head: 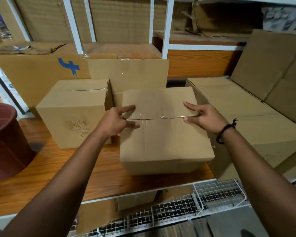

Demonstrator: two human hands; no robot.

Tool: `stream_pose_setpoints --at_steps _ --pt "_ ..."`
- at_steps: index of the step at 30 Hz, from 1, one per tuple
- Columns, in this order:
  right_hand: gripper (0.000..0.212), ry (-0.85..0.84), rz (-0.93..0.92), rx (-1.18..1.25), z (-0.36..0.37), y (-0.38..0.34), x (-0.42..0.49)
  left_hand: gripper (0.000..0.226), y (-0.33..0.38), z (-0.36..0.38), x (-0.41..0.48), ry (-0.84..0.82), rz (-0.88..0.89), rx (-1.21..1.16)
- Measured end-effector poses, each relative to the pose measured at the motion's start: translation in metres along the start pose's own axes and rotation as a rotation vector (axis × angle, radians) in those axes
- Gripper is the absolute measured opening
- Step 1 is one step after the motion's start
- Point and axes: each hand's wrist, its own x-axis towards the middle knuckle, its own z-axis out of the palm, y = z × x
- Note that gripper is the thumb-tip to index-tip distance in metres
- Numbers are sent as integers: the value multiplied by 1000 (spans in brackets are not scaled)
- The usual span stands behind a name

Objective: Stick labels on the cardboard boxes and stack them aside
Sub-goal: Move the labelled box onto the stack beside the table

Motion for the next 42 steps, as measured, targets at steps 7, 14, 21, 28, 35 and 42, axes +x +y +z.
stream_pose_setpoints --at_steps 7,14,21,28,35,42 --pt "50 -58 143 36 30 11 0 64 -7 2 15 -241 -119 21" --pt "51 14 153 74 36 14 -8 64 -14 8 5 -134 -68 148" --pt "71 -109 192 33 44 13 -31 79 -23 18 -14 -217 -128 -7" --pt "71 -61 235 59 36 -1 -27 79 -6 8 -5 -268 -105 -104" --pt "84 42 127 -86 -41 -63 1 69 80 -36 33 -234 21 -194" --pt "68 104 72 -341 -141 -101 33 60 174 -38 66 -223 63 -175"
